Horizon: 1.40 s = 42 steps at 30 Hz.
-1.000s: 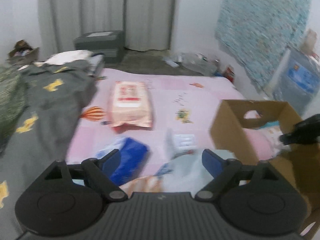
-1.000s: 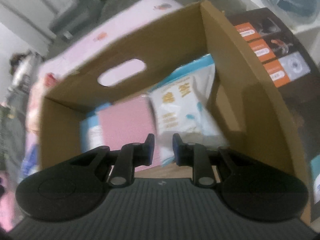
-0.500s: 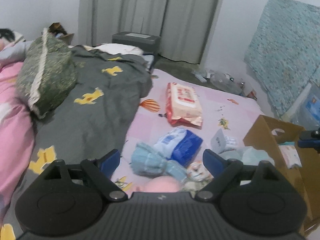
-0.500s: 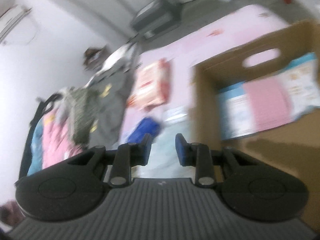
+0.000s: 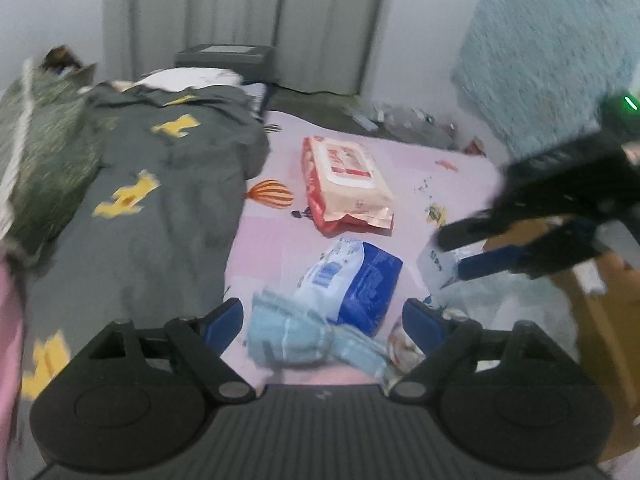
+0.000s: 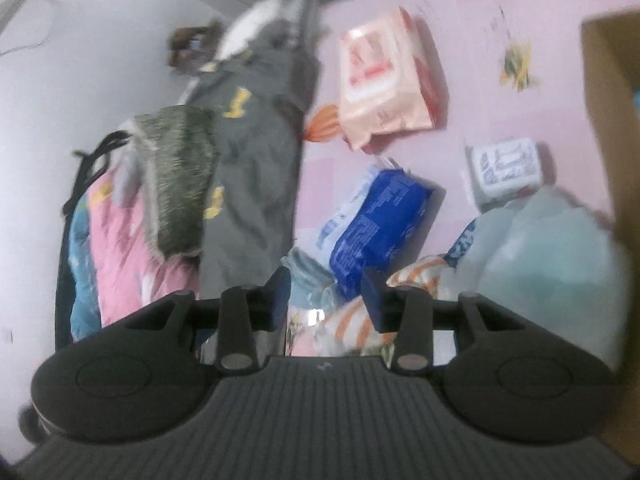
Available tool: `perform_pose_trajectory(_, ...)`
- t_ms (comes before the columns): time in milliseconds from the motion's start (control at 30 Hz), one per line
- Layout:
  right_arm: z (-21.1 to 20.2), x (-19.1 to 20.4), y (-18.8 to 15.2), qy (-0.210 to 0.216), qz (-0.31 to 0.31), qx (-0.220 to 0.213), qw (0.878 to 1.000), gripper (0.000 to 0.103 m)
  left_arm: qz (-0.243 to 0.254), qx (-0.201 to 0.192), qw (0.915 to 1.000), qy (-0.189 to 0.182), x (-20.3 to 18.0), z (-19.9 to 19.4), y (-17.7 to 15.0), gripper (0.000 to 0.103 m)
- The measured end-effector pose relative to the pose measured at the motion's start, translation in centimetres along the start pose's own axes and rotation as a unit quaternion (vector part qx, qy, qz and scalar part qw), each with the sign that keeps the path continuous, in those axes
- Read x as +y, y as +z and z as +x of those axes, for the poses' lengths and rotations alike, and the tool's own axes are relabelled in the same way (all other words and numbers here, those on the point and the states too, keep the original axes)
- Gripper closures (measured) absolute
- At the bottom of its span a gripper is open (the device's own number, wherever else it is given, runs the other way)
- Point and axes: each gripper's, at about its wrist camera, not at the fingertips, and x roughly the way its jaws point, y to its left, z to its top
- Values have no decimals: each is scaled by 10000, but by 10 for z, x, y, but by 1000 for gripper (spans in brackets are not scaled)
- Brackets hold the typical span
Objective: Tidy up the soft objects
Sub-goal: 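Grasp the blue-and-white packet on the bed with the right gripper, then carry the blue packet with the right gripper into the cardboard box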
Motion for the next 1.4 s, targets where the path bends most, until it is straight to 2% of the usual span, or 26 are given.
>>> perform_pose_trajectory(100, 38, -3, 16, -243, 220, 247, 9992, 56, 476, 162, 9986, 134, -11, 30, 8, 14)
perform_pose_trajectory(200, 69, -5, 31, -605, 240, 398, 9971, 49, 746, 377, 9965, 38, -16, 62, 14, 12)
perform_pose_trajectory(267, 86, -7, 40, -810, 253, 508, 9951, 46, 800, 537, 9953, -64, -17, 80, 18, 12)
perform_pose_trajectory(400, 118, -13, 55, -1078, 238, 682, 9915, 30, 903, 829, 9924, -112, -19, 112, 23, 12)
perform_pose_trajectory(500, 136, -16, 60, -1197, 185, 841, 9891, 24, 926, 1090, 9896, -170, -18, 130, 24, 11)
perform_pose_trajectory(633, 151, -20, 61, -1060, 222, 985, 9892, 23, 792, 1302, 9878, -307, -15, 142, 24, 12)
perform_pose_trajectory(700, 152, -22, 61, -942, 255, 956, 9906, 23, 762, 1378, 9869, -362, -15, 145, 23, 19)
perform_pose_trajectory(800, 153, -25, 60, -812, 256, 841, 9928, 30, 641, 1365, 9881, -287, -11, 149, 24, 23)
perform_pose_trajectory(1000, 146, -21, 60, -691, 261, 621, 9953, 46, 486, 1114, 9926, -59, -10, 130, 33, 27)
perform_pose_trajectory(1167, 125, 0, 59, -453, 2, 362, 9983, 48, 448, 648, 9968, 134, -18, 86, 49, 28)
perform_pose_trajectory(1400, 45, 33, 45, 26, -515, -304, 9982, 50, 671, -68, 9976, 174, -65, 11, 64, 28)
